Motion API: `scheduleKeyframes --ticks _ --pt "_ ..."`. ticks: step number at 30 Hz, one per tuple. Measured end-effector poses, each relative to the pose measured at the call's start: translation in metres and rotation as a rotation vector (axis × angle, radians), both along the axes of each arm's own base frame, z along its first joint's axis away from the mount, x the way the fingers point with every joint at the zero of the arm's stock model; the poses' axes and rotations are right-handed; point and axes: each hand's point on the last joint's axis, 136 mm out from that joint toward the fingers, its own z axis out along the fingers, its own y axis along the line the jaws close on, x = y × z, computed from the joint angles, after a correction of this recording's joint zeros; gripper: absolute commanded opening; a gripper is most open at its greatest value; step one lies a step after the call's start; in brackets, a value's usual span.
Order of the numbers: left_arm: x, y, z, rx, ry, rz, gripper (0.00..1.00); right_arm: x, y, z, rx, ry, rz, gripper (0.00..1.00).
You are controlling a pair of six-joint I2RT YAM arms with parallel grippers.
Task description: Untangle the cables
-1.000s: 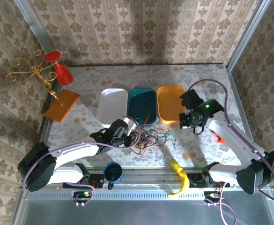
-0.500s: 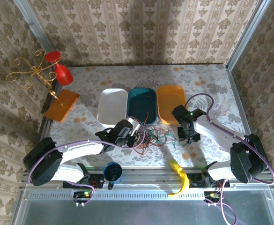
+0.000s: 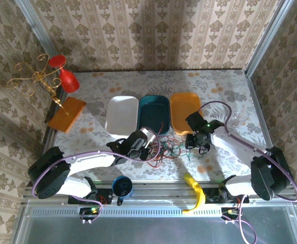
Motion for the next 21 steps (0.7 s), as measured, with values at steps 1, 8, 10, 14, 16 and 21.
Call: scheduleKeyframes --ticks 1,8,10,14,16,21 --pt "0.000 0.000 0.000 0.000 0.000 0.000 0.00 0.001 0.002 -0.006 -0.004 0.015 0.009 0.42" --pt "0.001 0.000 0.000 0.002 -0.002 0.003 0.00 0.008 0.005 -0.036 -0.047 0.081 0.041 0.40" --pt "0.000 0.000 0.000 0.004 -0.001 0.003 0.00 0.009 0.005 -0.043 -0.054 0.091 0.042 0.35" --pt "0.001 0.001 0.001 0.006 -0.003 0.005 0.00 0.011 0.000 -0.047 -0.083 0.091 0.033 0.11" --pt "0.002 0.001 0.001 0.008 -0.004 0.007 0.00 0.011 -0.003 -0.046 -0.095 0.088 0.021 0.05" --pt "0.002 0.001 0.001 0.011 -0.004 0.008 0.00 0.014 -0.008 -0.041 -0.114 0.049 -0.002 0.01"
